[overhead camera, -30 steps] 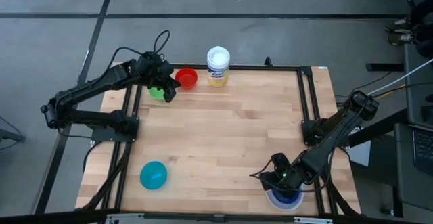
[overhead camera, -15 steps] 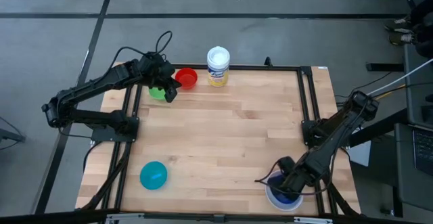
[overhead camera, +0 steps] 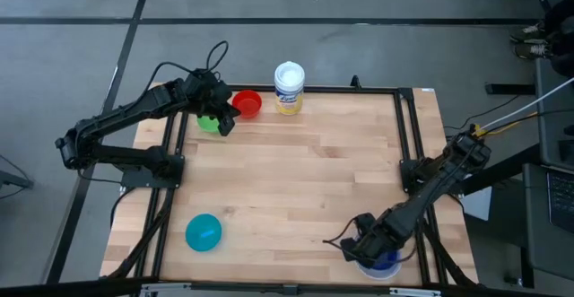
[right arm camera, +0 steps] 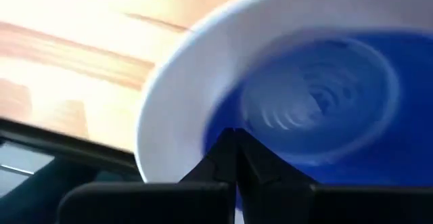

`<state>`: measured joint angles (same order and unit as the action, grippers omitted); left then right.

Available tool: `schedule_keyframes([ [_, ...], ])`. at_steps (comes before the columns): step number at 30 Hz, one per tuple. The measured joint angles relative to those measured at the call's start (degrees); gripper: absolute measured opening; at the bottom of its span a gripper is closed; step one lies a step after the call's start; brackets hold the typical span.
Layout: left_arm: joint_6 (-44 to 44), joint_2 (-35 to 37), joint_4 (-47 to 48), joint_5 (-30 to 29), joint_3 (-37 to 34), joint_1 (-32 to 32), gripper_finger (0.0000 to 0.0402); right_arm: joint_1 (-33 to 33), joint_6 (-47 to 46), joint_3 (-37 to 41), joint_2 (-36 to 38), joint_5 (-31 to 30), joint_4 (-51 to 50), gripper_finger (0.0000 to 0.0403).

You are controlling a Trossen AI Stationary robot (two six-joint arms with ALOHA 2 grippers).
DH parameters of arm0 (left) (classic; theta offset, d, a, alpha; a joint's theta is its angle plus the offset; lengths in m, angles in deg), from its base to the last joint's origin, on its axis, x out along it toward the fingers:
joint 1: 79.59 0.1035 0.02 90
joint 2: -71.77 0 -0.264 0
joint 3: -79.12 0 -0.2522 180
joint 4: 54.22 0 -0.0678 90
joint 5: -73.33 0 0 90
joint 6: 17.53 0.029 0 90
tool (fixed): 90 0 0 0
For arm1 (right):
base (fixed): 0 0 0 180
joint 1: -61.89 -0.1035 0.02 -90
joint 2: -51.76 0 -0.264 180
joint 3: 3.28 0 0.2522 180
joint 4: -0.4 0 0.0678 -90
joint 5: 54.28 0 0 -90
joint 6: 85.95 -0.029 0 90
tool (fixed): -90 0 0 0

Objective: Nest bowls inside each other
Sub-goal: Move the stacked bowls to the bottom center of the table

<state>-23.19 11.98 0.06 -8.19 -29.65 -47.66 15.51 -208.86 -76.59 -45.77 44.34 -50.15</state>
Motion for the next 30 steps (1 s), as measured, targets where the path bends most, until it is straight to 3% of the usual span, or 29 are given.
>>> schedule_keyframes([
  [13, 1.1, 0.0, 0.0, 0.7, 0.0, 0.0, 0.0018, 11.5, 12.7, 0.0, -2.9, -6.2, 0.6, 0.0],
  [30, 1.1, 0.0, 0.0, 0.9, 0.0, 0.0, 0.0018, 26.7, 35.8, 0.0, -2.9, -8.4, 1.8, 0.0],
])
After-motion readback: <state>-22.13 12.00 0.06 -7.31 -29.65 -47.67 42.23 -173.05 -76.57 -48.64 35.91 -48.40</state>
